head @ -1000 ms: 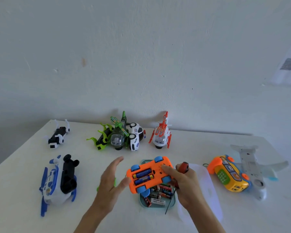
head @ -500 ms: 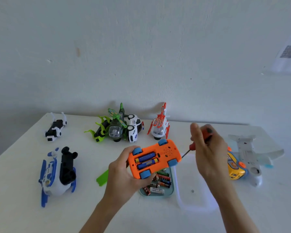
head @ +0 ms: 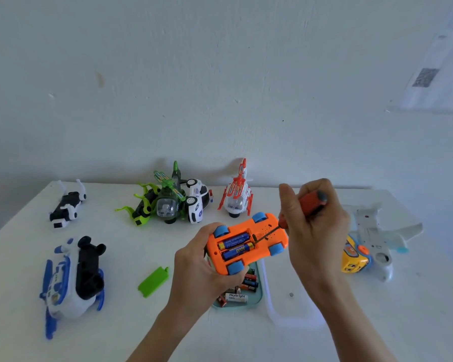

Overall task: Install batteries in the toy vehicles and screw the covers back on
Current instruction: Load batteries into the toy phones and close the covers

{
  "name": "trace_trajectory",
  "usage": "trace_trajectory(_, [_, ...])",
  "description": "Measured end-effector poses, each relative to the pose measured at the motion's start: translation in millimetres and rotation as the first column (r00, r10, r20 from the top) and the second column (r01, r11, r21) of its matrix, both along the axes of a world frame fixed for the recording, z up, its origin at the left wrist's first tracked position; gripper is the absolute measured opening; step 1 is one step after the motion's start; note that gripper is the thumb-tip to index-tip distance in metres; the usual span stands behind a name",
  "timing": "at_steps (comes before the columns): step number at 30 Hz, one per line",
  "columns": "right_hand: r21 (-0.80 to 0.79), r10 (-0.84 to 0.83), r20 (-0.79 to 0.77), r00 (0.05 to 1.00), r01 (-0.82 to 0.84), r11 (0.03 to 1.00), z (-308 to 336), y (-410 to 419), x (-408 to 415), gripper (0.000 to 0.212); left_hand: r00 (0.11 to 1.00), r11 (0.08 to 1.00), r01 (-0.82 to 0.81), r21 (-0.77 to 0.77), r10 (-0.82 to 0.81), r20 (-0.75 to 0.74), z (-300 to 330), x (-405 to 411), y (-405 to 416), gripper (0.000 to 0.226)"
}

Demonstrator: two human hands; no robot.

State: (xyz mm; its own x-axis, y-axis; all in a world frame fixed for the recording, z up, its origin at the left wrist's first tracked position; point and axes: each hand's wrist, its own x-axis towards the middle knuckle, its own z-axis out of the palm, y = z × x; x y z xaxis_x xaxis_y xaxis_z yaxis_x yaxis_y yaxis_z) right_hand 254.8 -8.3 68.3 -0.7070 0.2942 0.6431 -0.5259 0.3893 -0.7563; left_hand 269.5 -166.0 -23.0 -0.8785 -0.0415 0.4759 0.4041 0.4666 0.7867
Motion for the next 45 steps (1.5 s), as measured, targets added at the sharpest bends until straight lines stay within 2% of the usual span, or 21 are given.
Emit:
trace_trajectory(3, [-0.055, -0.009, 0.04, 0.999, 0.011, 0.998, -0.1, 2.5, -1.3, 0.035, 1.0, 1.0, 0.024, 0.012, -0.024, 0.006, 1.5, -2.4, 3.3, 0.069])
trace_trajectory(6, [-0.3, 0.005, 0.146, 0.989, 0.039, 0.953, -4.3, 8.5, -9.1, 0.034, 0.999, 0.998, 0.035, 0.046, -0.035, 0.005, 2.1, -5.5, 4.7, 0.066])
trace_trajectory(8, [-0.524, 0.047, 0.264, 0.963, 0.103, 0.845, -12.9, 16.0, -19.6, 0.034, 1.0, 0.997, 0.027, 0.066, -0.028, 0.003, 1.5, -7.6, 4.2, 0.07])
trace_trajectory(10, [-0.709, 0.166, 0.377, 0.911, 0.169, 0.685, -25.1, 23.6, -29.4, 0.035, 1.0, 0.996, 0.029, 0.079, -0.03, 0.007, 1.2, -9.3, 4.1, 0.071])
trace_trajectory(12, [-0.803, 0.311, 0.451, 0.837, 0.229, 0.55, -41.7, 29.6, -37.0, 0.037, 0.999, 0.997, 0.041, 0.067, -0.041, 0.002, 1.5, -10.1, 5.4, 0.073])
trace_trajectory(14, [-0.861, 0.434, 0.453, 0.779, 0.255, 0.441, -55.0, 33.8, -41.6, 0.037, 0.999, 0.998, 0.045, 0.036, -0.044, -0.008, 1.2, -11.5, 6.5, 0.073])
trace_trajectory(16, [-0.892, 0.465, 0.413, 0.783, 0.245, 0.379, -56.9, 38.7, -44.5, 0.036, 0.999, 0.999, 0.038, 0.03, -0.038, -0.002, 0.1, -14.0, 7.4, 0.069])
trace_trajectory(18, [-0.881, 0.425, 0.404, 0.81, 0.22, 0.418, -48.8, 45.9, -44.5, 0.031, 0.999, 0.999, 0.032, 0.031, -0.032, 0.017, -3.0, -17.3, 8.0, 0.066])
trace_trajectory(20, [-0.804, 0.388, 0.419, 0.821, 0.137, 0.578, -36.0, 48.1, -38.4, 0.021, 0.999, 1.0, 0.017, 0.02, -0.018, 0.038, -7.7, -20.8, 8.7, 0.065])
trace_trajectory(22, [-0.584, 0.359, 0.525, 0.772, 0.02, 0.811, -28.0, 39.9, -26.4, 0.012, 0.999, 1.0, -0.012, -0.001, 0.012, 0.045, -10.4, -23.5, 9.8, 0.063])
trace_trajectory(24, [-0.231, 0.22, 0.66, 0.718, -0.086, 0.969, -29.8, 26.0, -13.1, 0.008, 0.999, 0.998, -0.042, -0.039, 0.043, 0.028, -12.1, -26.7, 12.0, 0.064])
trace_trajectory(26, [0.1, 0.03, 0.7, 0.714, -0.14, 0.985, -36.8, 12.0, -4.6, 0.009, 0.997, 0.993, -0.069, -0.093, 0.07, 0.011, -13.5, -29.4, 14.1, 0.066])
trace_trajectory(28, [0.266, -0.079, 0.659, 0.748, -0.134, 0.955, -42.0, 1.7, -0.1, 0.026, 0.996, 0.988, -0.082, -0.134, 0.084, 0.007, -14.0, -31.1, 15.8, 0.066])
trace_trajectory(30, [0.24, -0.056, 0.602, 0.796, -0.114, 0.964, -45.8, -5.3, 1.3, 0.033, 0.996, 0.984, -0.084, -0.16, 0.087, 0.008, -14.8, -33.0, 16.6, 0.066])
trace_trajectory(32, [0.049, 0.059, 0.581, 0.812, -0.108, 0.993, -46.5, -10.1, 0.5, 0.029, 0.997, 0.982, -0.078, -0.17, 0.082, 0.017, -14.1, -34.5, 18.5, 0.067])
trace_trajectory(35, [-0.207, 0.236, 0.53, 0.815, -0.145, 0.967, -43.7, -6.9, -7.0, 0.028, 0.996, 0.979, -0.066, -0.19, 0.075, 0.039, -14.4, -37.3, 20.7, 0.066])
trace_trajectory(38, [-0.34, 0.197, 0.453, 0.87, -0.036, 0.94, -45.1, 22.0, -26.8, 0.026, 0.99, 0.987, -0.1, -0.129, 0.112, 0.088, -18.4, -46.2, 15.4, 0.064])
trace_trajectory(39, [-0.339, 0.166, 0.462, 0.871, 0.001, 0.941, -48.8, 34.2, -33.8, 0.026, 0.986, 0.985, -0.118, -0.122, 0.131, 0.101, -19.0, -48.6, 10.8, 0.066])
trace_trajectory(41, [-0.216, 0.098, 0.573, 0.814, 0.035, 0.976, -66.7, 59.7, -45.5, 0.025, 0.98, 0.982, -0.142, -0.125, 0.158, 0.122, -19.7, -53.6, 5.3, 0.071])
trace_trajectory(43, [0.011, -0.011, 0.74, 0.673, 0.005, 1.0, -94.6, 76.3, -52.5, 0.027, 0.973, 0.981, -0.143, -0.129, 0.163, 0.165, -20.5, -59.1, 8.0, 0.073])
trace_trajectory(45, [0.149, -0.097, 0.843, 0.53, -0.056, 0.987, -125.8, 81.1, -53.0, 0.028, 0.97, 0.986, -0.123, -0.111, 0.143, 0.198, -22.3, -60.5, 14.8, 0.073])
